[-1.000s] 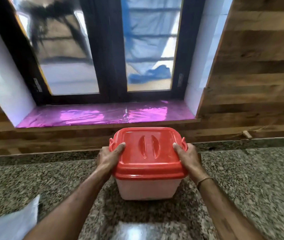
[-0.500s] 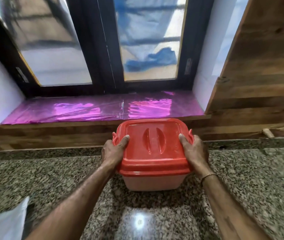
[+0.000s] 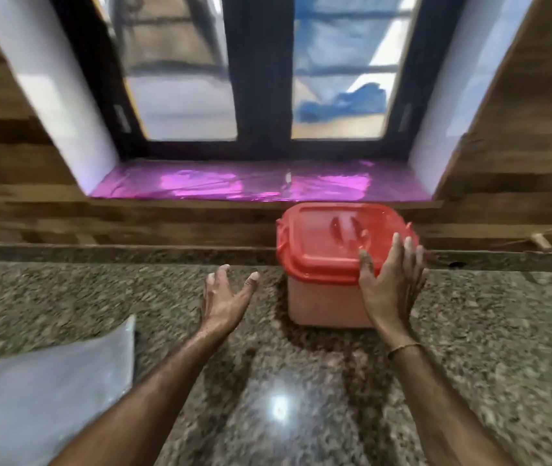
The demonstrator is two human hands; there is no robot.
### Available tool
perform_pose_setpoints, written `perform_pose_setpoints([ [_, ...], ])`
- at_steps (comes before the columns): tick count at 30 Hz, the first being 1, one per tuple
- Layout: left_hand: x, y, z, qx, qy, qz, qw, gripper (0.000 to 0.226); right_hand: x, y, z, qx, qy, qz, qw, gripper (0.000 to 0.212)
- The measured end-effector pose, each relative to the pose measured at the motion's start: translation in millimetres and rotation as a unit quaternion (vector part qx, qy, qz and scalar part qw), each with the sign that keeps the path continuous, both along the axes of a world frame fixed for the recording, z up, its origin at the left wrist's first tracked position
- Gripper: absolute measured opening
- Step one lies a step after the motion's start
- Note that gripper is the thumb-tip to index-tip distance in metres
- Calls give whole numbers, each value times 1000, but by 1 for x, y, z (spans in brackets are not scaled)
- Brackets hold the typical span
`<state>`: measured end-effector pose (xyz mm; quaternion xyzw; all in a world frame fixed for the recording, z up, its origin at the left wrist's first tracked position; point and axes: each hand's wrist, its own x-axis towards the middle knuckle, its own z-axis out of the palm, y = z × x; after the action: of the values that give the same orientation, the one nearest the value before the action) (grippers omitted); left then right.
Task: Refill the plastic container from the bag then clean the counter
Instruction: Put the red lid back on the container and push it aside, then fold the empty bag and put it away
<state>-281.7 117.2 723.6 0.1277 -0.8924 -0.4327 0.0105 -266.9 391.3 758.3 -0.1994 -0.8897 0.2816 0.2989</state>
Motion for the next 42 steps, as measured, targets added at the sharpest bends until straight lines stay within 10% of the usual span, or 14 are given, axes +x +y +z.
perform_pose_setpoints([
  [4,61,-101,-28,-49,-23,35,998,83,61,-117,-23,10,69,112,991,61],
  [10,152,-270,-74,-195,-66,106,973,83,128,-292,-102,-153,-283,313,894,68],
  [18,224,-383,-117,-191,-191,68,961,85,144,-398,-127,-365,-382,319,787,34],
  [28,229,-354,-117,-265,-151,-20,952,94,141,-349,-132,-328,-324,319,828,8],
  [42,112,-294,-125,-219,-202,-167,940,98,94,-221,-100,-212,-349,342,846,24],
])
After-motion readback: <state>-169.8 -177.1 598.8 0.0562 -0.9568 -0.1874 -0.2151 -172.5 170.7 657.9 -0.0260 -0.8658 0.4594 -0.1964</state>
